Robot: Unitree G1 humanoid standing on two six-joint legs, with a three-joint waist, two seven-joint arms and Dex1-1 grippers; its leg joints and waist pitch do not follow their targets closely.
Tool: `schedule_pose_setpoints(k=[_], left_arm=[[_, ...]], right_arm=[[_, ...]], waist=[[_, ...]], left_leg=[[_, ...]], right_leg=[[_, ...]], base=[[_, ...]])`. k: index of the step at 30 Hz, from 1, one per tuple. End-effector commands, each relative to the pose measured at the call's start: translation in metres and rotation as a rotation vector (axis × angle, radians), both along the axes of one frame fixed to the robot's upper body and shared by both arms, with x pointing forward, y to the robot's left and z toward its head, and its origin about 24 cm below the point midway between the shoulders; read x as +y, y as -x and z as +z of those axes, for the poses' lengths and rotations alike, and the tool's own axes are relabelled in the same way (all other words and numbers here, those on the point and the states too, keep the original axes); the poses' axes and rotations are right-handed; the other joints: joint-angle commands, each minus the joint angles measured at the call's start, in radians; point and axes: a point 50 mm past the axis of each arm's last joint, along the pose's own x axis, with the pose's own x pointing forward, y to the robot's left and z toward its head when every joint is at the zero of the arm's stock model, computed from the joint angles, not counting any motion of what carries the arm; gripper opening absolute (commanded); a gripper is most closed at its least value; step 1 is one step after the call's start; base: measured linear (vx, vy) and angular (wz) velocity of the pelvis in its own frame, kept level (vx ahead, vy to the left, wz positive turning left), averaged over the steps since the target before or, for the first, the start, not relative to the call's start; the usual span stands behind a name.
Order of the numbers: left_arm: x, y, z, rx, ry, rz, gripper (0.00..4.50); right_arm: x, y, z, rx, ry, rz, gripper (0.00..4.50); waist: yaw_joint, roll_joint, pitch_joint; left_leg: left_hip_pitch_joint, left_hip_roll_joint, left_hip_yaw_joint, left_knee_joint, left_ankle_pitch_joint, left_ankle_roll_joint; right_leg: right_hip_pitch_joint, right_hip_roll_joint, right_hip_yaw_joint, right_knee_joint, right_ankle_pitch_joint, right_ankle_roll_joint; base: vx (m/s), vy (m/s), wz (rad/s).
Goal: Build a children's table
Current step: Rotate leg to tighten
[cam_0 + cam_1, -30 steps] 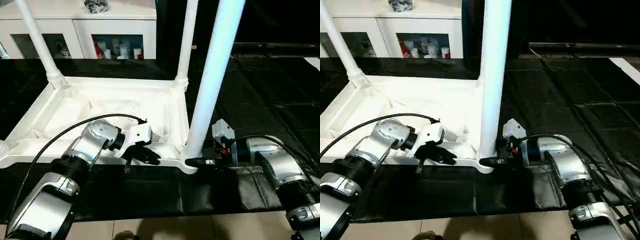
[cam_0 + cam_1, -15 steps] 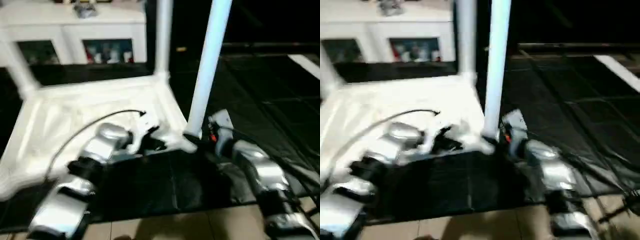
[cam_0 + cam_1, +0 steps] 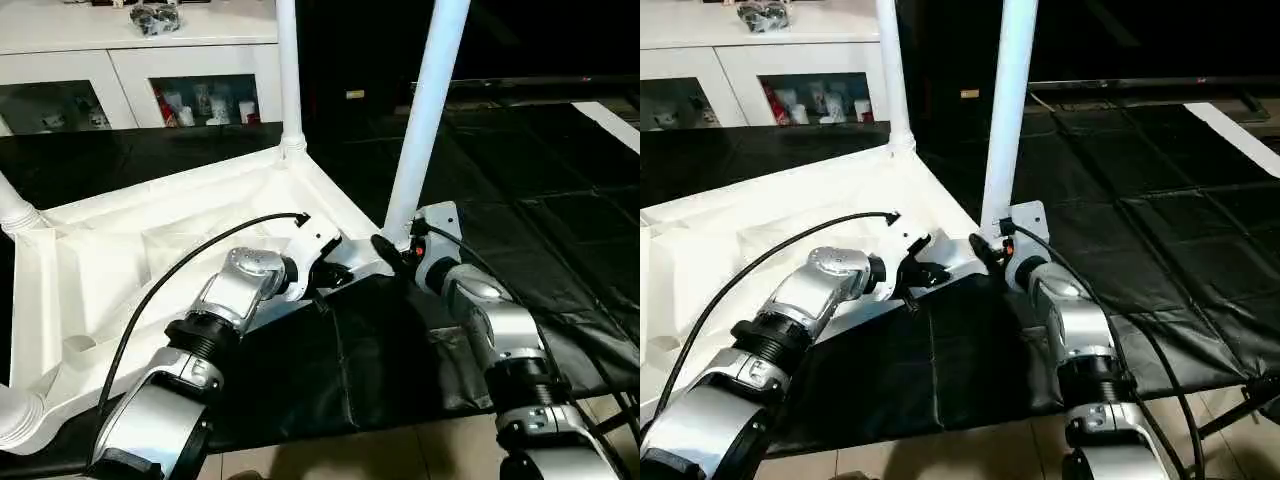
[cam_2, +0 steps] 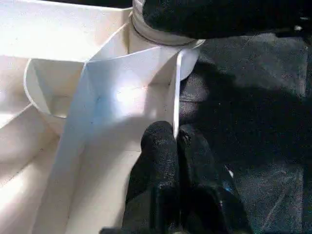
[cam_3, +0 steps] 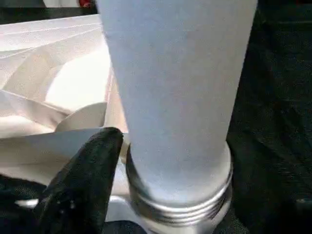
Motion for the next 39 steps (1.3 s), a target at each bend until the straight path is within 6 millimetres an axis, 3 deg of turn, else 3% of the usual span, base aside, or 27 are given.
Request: schedule_pose_setpoints(k=[1, 6, 11, 15, 23, 30, 31, 39], left_arm=[[-0.02, -0.004, 0.028, -0.132, 0.066, -0.077, 0.0], [-0.004, 0.005, 0.021, -0.139, 0.06, -0.219, 0.0], [0.008, 0.012, 0.014, -0.118, 0.052, -0.328, 0.0], [0.024, 0.021, 0.009, -0.085, -0.01, -0.474, 0.0], [0.04, 0.029, 0.007, -0.043, -0.082, -0.646, 0.0], [0.041, 0.035, 0.008, -0.033, -0.106, -0.745, 0.0], [0.042, 0.035, 0.008, -0.03, -0.106, -0.754, 0.0], [0.045, 0.035, 0.009, -0.024, -0.108, -0.774, 0.0]], right_arm=[[0.045, 0.014, 0.003, -0.008, -0.101, 0.27, 3.8], [0.022, 0.028, 0.008, -0.058, -0.061, 0.399, 4.28], [0.004, 0.038, 0.011, -0.073, 0.007, 0.525, 4.47], [-0.018, 0.043, 0.015, -0.055, 0.075, 0.644, 4.47], [-0.035, 0.055, 0.02, 0.011, 0.106, 0.881, 4.47], [-0.038, 0.054, 0.019, 0.019, 0.165, 0.962, 4.47], [-0.038, 0.054, 0.019, 0.023, 0.162, 0.971, 4.2], [-0.038, 0.054, 0.019, 0.04, 0.131, 1.013, 3.67]], waist=[[0.001, -0.004, -0.071], [0.005, -0.006, -0.072], [0.013, -0.007, -0.067], [0.017, -0.01, -0.067], [0.04, -0.01, -0.068], [0.041, -0.014, -0.066], [0.041, -0.014, -0.066], [0.042, -0.015, -0.07]], left_leg=[[0.011, 0.041, -0.015, -0.067, -0.178, 0.05], [0.008, 0.043, -0.014, -0.066, -0.169, 0.072], [0.013, 0.046, -0.015, -0.07, -0.21, 0.056], [0.013, 0.048, -0.015, -0.07, -0.211, 0.053], [0.016, 0.054, -0.012, -0.068, -0.211, 0.063], [0.014, 0.053, -0.013, -0.07, -0.214, 0.055], [0.014, 0.053, -0.012, -0.07, -0.215, 0.055], [0.012, 0.053, -0.012, -0.067, -0.189, 0.065]], right_leg=[[0.056, -0.073, 0.063, -0.081, -0.187, -0.198], [0.056, -0.072, 0.065, -0.079, -0.157, -0.192], [0.052, -0.075, 0.064, -0.089, -0.249, -0.176], [0.052, -0.074, 0.065, -0.087, -0.252, -0.175], [0.046, -0.077, 0.065, -0.084, -0.253, -0.187], [0.047, -0.079, 0.065, -0.085, -0.288, -0.181], [0.047, -0.078, 0.065, -0.086, -0.293, -0.181], [0.048, -0.077, 0.065, -0.079, -0.246, -0.194]], base=[[0.0, 0.0, 0.0], [0.0, 0.0, 0.0], [0.0, 0.0, 0.0], [0.0, 0.0, 0.0], [0.0, 0.0, 0.0], [0.0, 0.0, 0.0], [0.0, 0.0, 0.0], [0.0, 0.0, 0.0]])
